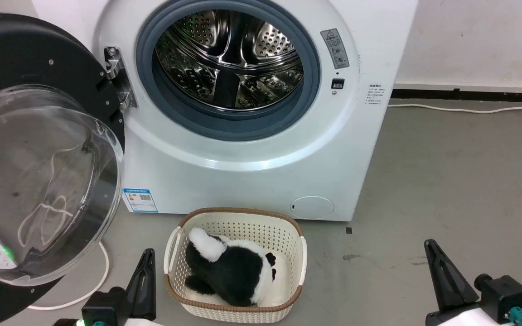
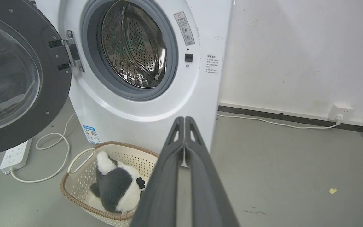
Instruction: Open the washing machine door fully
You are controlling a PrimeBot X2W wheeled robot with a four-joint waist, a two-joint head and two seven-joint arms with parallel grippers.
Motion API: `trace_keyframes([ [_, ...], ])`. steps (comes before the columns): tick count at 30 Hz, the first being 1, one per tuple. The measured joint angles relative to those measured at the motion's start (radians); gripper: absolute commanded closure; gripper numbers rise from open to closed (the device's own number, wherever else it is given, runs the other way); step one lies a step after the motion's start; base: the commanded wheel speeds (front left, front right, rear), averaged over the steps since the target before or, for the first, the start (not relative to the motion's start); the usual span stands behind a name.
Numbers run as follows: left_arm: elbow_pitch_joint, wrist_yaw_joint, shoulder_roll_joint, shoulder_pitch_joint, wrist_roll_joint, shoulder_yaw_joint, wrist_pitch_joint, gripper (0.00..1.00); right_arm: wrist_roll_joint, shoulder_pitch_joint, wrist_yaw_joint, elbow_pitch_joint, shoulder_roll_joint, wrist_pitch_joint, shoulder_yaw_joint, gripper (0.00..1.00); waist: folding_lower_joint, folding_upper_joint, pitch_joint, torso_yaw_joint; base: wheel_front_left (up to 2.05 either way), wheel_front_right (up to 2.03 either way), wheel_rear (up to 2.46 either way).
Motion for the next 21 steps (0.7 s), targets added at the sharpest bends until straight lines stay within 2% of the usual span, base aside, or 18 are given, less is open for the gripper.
trace_keyframes([
  [21, -0.002, -0.008, -0.006, -0.021, 0.033, 0.013, 0.041, 1.0, -0.01, -0.021, 0.0, -0.008, 0.0, 0.043, 0.006, 1.0, 0.0, 0.0, 0.005, -0.001, 0.0, 0.0, 0.0],
])
